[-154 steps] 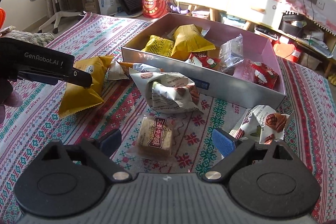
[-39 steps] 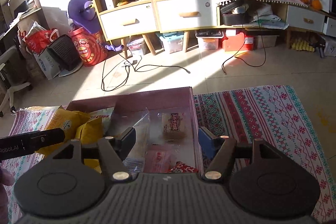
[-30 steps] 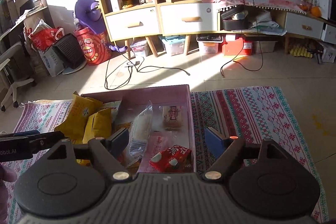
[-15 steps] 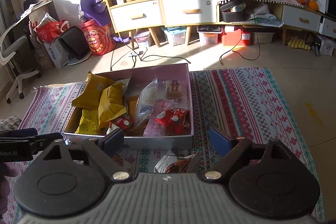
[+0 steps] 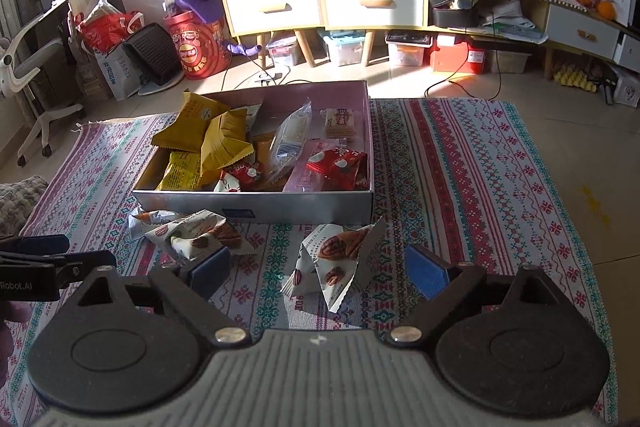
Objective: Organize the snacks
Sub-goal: 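Open both grippers to release the snacks in the box and withdraw, then grasp a white pecan packet with the left gripper while the right gripper grasps another pecan packet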
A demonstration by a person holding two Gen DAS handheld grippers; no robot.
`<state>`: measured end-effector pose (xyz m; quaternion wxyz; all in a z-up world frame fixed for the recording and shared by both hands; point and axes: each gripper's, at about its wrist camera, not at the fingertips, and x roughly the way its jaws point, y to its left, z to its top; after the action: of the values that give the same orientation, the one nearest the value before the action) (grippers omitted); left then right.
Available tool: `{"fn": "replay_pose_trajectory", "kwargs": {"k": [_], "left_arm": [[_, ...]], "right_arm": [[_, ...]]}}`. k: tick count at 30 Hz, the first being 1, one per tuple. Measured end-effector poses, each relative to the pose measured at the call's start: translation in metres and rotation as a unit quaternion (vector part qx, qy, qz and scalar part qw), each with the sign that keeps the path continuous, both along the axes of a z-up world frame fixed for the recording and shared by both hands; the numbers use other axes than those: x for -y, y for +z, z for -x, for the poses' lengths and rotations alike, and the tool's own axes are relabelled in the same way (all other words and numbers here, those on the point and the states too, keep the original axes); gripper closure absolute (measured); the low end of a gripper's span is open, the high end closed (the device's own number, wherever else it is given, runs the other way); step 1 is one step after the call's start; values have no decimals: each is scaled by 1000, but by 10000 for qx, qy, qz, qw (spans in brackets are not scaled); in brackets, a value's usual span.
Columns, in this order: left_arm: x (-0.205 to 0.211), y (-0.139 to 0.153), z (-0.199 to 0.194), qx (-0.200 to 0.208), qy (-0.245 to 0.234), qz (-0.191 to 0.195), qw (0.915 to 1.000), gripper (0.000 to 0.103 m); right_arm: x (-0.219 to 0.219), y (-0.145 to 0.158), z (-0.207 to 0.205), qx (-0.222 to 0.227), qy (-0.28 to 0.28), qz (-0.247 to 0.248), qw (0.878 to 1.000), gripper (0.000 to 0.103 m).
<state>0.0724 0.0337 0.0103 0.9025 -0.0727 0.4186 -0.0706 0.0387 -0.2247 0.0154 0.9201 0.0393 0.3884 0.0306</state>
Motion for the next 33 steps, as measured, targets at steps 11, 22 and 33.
{"fn": "replay_pose_trajectory", "kwargs": {"k": [11, 22, 33], "left_arm": [[-3, -19, 25, 189, -90, -273, 9994, 0], [2, -29, 33, 525, -245, -375, 9976, 0], [22, -42, 19, 615, -525, -293, 9963, 0]], "right_arm": [[-2, -17, 24, 239, 253, 183, 9992, 9], [0, -27, 33, 493, 408, 325, 9974, 7], [2, -39, 22, 329, 339, 309, 9984, 7]]}}
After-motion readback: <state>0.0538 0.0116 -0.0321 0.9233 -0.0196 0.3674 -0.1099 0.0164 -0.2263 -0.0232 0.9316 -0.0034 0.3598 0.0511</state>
